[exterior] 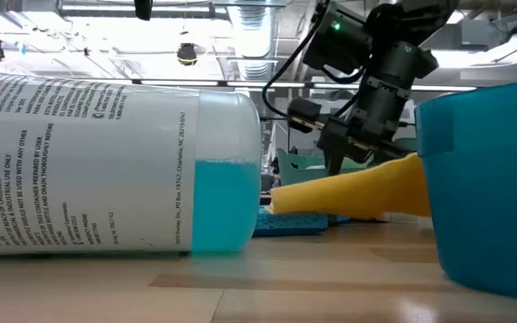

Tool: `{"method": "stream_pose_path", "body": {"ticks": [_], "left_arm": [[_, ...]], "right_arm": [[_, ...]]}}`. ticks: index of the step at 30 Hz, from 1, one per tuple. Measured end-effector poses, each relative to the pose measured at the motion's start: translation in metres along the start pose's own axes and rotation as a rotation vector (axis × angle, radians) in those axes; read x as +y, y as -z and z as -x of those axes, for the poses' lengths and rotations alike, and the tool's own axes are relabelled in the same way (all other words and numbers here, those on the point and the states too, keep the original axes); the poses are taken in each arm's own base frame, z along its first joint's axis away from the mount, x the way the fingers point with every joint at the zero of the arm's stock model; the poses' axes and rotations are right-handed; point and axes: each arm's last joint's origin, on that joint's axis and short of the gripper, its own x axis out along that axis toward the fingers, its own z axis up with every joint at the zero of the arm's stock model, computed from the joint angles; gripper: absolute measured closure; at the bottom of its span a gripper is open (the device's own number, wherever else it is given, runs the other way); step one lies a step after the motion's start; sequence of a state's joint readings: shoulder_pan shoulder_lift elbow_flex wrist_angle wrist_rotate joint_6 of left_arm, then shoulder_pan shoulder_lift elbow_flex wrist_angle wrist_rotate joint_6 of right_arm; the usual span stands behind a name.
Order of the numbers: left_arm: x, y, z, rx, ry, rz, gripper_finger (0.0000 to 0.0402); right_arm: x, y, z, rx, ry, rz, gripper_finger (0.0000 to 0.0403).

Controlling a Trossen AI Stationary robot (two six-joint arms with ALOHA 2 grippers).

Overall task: Pick & Place Kitchen Items
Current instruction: Put the middle blue sponge into the small green bin

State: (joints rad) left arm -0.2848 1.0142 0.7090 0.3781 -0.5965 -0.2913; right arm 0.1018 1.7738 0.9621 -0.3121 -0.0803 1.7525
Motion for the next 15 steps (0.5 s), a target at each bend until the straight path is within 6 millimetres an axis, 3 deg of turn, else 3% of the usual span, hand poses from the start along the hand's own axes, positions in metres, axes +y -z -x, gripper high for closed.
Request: {"method": "stream_pose_path", "body": {"ticks": [15], "left_arm": [[-0.0002, -0.0004, 0.0, -0.003, 0.004, 0.003, 0.0262]], "right_arm": [[-0.003, 0.0003, -0.0056, -0.004, 0.026, -0.001, 0.0296]]}}
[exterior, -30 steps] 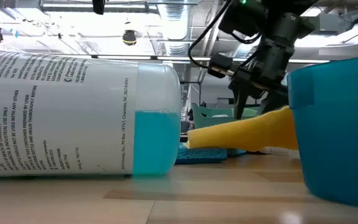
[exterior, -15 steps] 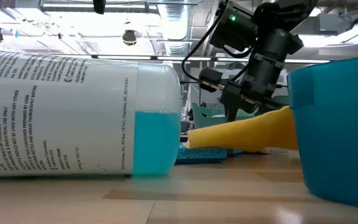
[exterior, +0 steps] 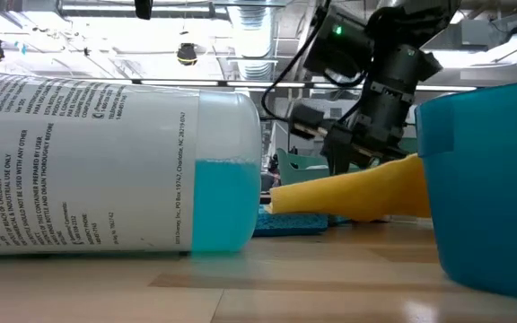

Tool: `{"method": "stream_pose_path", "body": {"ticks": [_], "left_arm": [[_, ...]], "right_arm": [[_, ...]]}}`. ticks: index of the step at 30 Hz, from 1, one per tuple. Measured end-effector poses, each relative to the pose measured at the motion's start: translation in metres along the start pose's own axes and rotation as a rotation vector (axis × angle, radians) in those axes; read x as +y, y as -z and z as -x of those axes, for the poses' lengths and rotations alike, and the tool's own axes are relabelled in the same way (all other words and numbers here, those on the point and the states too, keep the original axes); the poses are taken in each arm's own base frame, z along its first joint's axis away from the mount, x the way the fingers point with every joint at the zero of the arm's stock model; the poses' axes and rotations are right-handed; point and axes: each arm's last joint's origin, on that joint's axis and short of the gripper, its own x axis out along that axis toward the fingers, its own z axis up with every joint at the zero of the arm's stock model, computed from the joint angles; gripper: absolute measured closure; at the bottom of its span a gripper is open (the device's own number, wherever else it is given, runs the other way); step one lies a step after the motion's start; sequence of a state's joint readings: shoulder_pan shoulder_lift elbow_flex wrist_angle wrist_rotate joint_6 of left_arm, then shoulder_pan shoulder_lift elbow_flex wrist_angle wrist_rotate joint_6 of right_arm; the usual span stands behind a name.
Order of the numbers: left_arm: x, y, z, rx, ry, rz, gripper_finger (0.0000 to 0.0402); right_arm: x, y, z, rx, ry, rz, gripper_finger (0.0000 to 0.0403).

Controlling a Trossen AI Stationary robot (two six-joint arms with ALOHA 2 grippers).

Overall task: Pick & Place Kitchen Items
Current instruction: Put the middle blue sponge into the small green bin

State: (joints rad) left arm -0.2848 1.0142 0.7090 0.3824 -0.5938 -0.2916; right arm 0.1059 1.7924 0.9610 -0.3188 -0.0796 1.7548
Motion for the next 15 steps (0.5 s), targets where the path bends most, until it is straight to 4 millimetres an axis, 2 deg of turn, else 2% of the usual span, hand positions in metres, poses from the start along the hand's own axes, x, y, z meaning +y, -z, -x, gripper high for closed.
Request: {"method": "stream_pose_path", "body": {"ticks": [10, 15], "left_arm": [[0.0, 0.0, 0.0, 0.0, 0.001, 0.001, 0.0262], [-0.0001, 0.0, 0.0, 0.0, 0.001, 0.0, 0.0262]], "right_arm": [[0.0019, 0.0001, -0.004, 0.006, -0.015, 0.016, 0.0299], [0.0021, 0.0001, -0.0042, 0.006, -0.018, 0.038, 0.0343]]}}
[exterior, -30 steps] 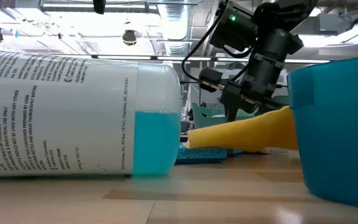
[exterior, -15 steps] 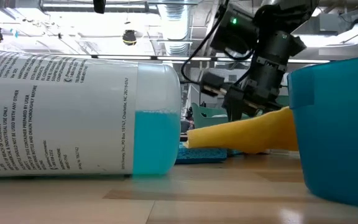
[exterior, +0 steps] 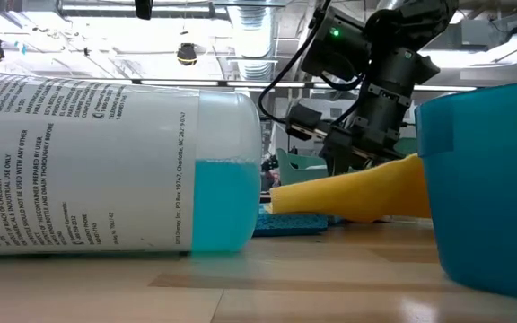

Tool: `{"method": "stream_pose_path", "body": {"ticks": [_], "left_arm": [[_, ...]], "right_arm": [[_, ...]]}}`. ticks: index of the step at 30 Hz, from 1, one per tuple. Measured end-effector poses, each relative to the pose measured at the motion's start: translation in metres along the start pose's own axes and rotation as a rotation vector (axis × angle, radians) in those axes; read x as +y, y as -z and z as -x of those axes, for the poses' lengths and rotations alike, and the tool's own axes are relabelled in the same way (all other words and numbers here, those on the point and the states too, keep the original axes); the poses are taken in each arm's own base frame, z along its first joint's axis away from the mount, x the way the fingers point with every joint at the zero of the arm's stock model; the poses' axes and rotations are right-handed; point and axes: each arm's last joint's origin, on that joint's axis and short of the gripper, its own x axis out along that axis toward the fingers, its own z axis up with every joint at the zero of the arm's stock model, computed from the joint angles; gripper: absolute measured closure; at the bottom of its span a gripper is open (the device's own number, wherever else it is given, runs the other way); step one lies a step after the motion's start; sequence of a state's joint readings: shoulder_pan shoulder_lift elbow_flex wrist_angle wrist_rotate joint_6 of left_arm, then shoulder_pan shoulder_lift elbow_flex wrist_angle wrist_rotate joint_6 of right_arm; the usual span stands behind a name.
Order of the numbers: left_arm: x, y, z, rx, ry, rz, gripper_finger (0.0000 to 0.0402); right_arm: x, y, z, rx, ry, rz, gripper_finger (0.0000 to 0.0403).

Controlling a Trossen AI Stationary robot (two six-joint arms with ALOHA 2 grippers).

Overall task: Pick & Place Kitchen Items
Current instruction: Put the middle blue sponge into the small green bin

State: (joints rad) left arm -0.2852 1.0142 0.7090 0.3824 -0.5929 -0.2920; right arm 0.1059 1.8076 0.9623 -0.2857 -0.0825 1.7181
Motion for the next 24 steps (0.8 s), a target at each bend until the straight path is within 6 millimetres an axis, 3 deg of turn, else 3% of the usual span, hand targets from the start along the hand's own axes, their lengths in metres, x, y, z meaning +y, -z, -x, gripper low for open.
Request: {"method": "stream_pose_path", "body": {"ticks": [4, 12, 24], "left_arm": [[0.0, 0.0, 0.0, 0.0, 0.0, 0.0, 0.0262], [-0.001, 0.0, 0.0, 0.007, 0.023, 0.0, 0.0262], [-0.001, 0.0, 0.0, 0.008, 0.022, -0.001, 0.0262]], "right_arm": [[0.002, 0.0, 0.0, 0.001, -0.026, 0.036, 0.0395], [0.004, 0.005, 0.006, -0.018, -0.053, 0.075, 0.0401], [0.003, 0.026, 0.056, -0.105, -0.123, 0.118, 0.0403]]}}
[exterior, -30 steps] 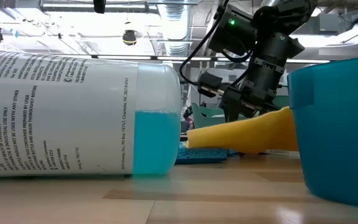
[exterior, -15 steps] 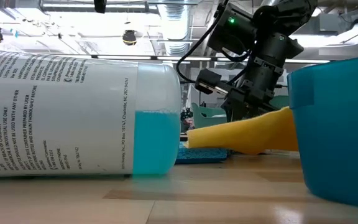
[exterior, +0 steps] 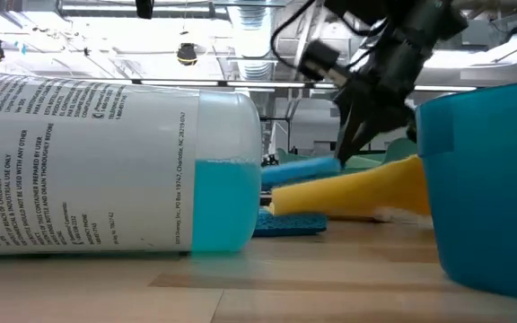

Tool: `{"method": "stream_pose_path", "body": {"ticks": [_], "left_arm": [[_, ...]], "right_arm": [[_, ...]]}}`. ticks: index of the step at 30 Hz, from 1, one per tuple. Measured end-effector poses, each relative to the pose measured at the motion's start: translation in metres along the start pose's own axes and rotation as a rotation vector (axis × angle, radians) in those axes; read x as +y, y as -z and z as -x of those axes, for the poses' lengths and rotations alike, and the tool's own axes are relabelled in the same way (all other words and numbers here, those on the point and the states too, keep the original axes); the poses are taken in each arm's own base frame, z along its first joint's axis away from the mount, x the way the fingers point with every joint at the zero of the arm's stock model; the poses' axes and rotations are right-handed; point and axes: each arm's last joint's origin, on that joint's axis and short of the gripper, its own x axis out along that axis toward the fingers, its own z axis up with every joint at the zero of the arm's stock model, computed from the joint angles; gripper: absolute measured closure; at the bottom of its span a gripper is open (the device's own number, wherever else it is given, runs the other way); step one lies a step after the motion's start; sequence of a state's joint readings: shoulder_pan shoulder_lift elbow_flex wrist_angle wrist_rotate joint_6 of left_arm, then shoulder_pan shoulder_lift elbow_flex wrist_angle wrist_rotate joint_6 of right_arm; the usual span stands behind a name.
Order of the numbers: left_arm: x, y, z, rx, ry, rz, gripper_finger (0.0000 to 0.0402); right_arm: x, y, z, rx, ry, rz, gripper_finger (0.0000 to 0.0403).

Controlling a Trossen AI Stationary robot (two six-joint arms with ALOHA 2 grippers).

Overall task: Pick & Place Kitchen Items
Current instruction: Put the middle blue sponge into the small green bin

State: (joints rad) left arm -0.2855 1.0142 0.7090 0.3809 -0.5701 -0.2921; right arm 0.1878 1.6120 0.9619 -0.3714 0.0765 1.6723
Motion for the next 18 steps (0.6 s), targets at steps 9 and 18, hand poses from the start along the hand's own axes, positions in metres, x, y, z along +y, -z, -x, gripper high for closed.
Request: {"method": "stream_pose_path", "body": {"ticks": [9, 18], "left_arm": [[0.002, 0.003, -0.001, 0.029, -0.016, -0.021, 0.0262], [0.007, 0.015, 0.001, 0.138, -0.058, 0.036, 0.0262]], "right_arm": [[-0.002, 0.004, 0.031, -0.093, -0.021, 0.179, 0.0403], [0.004, -0.012, 0.056, -0.123, -0.1, 0.292, 0.0403]]}}
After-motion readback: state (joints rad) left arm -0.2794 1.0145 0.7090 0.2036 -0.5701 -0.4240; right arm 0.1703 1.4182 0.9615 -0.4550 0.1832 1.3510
